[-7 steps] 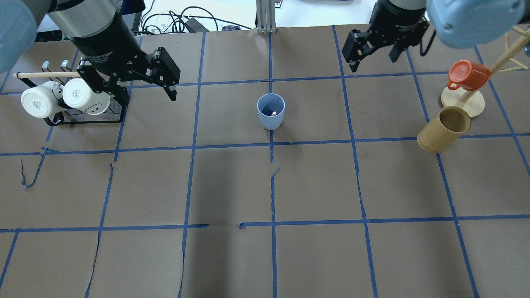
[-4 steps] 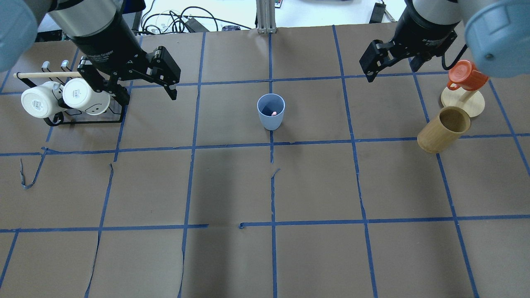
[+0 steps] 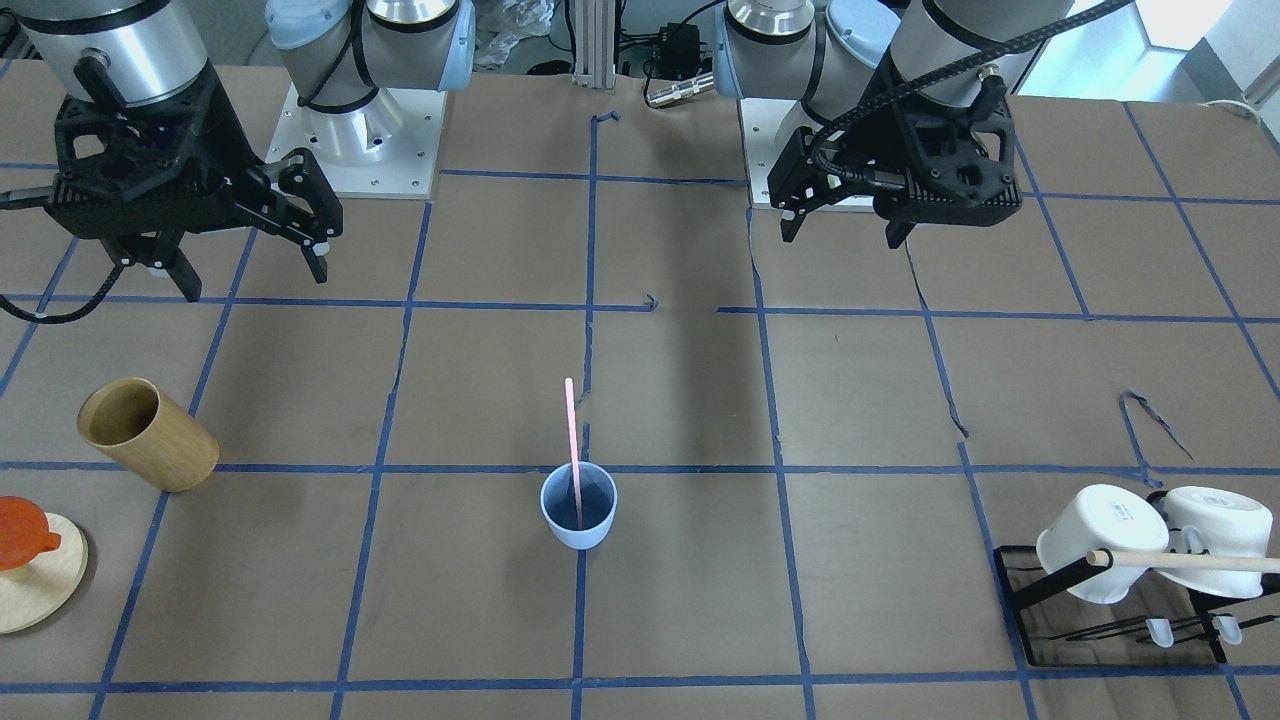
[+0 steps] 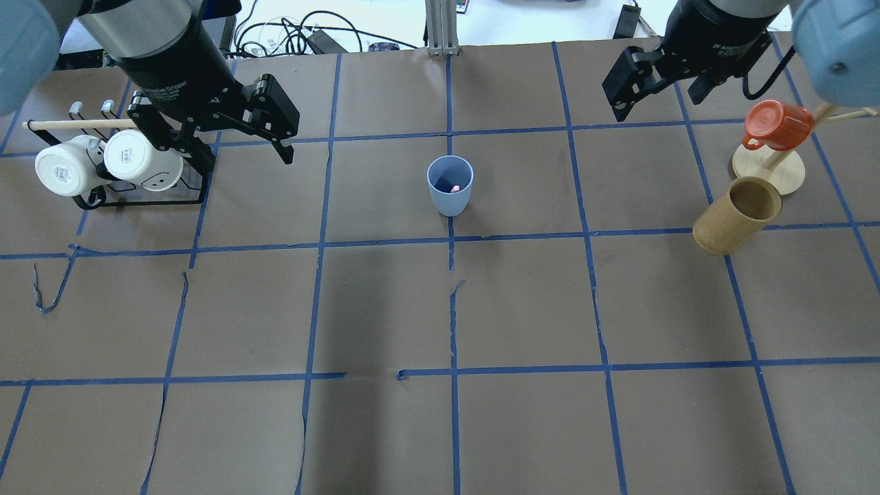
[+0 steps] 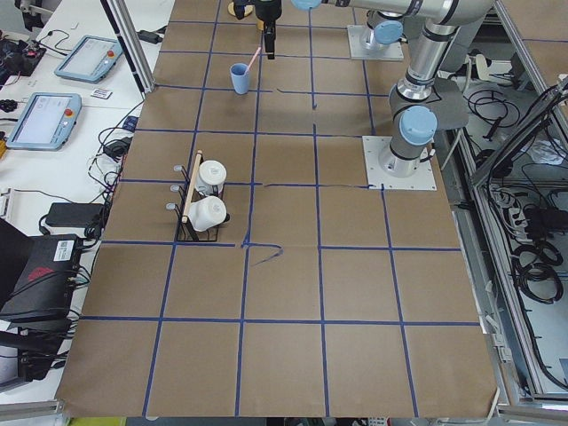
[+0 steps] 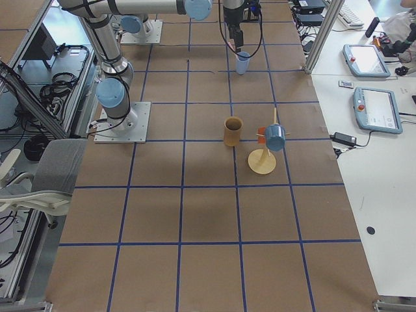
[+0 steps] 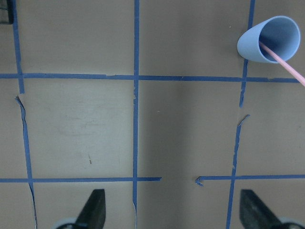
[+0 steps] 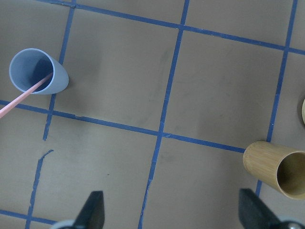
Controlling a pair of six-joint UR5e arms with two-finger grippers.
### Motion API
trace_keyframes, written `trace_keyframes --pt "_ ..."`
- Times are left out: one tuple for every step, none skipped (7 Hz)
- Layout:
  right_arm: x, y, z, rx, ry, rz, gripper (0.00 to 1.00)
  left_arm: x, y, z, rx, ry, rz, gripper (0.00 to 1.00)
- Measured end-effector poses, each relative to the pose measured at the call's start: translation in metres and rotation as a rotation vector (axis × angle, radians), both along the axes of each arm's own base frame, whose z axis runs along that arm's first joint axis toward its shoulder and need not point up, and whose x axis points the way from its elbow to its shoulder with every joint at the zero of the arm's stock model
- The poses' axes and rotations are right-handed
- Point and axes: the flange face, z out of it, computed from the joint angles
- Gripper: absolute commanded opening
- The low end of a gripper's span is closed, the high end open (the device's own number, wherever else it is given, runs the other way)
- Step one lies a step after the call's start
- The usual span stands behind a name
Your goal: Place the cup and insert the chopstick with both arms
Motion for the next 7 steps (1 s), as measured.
trace_keyframes --pt "0.000 0.000 -0.001 0.005 -0.001 0.000 1.00 0.000 0.000 0.000 0.000 0.000 -0.002 1.00" --pt "0.000 0.000 0.000 0.010 -0.003 -0.007 1.00 0.000 0.000 0.000 0.000 0.000 -0.003 1.00" --pt "0.000 0.001 0.001 0.018 -0.009 -0.031 1.00 0.000 0.000 0.000 0.000 0.000 -0.004 1.00" --pt "0.001 0.003 0.005 0.024 -0.018 -0.079 1.00 0.000 0.000 0.000 0.000 0.000 -0.004 1.00" --pt "0.003 0.004 0.008 0.030 -0.025 -0.129 1.00 0.000 0.000 -0.001 0.001 -0.001 -0.004 1.00" --pt "0.005 0.006 0.009 0.049 -0.030 -0.173 1.00 0.000 0.000 -0.001 0.001 -0.001 -0.004 1.00" --pt "0.006 0.009 0.009 0.069 -0.031 -0.203 1.00 0.000 0.000 0.000 0.001 -0.001 -0.004 1.00"
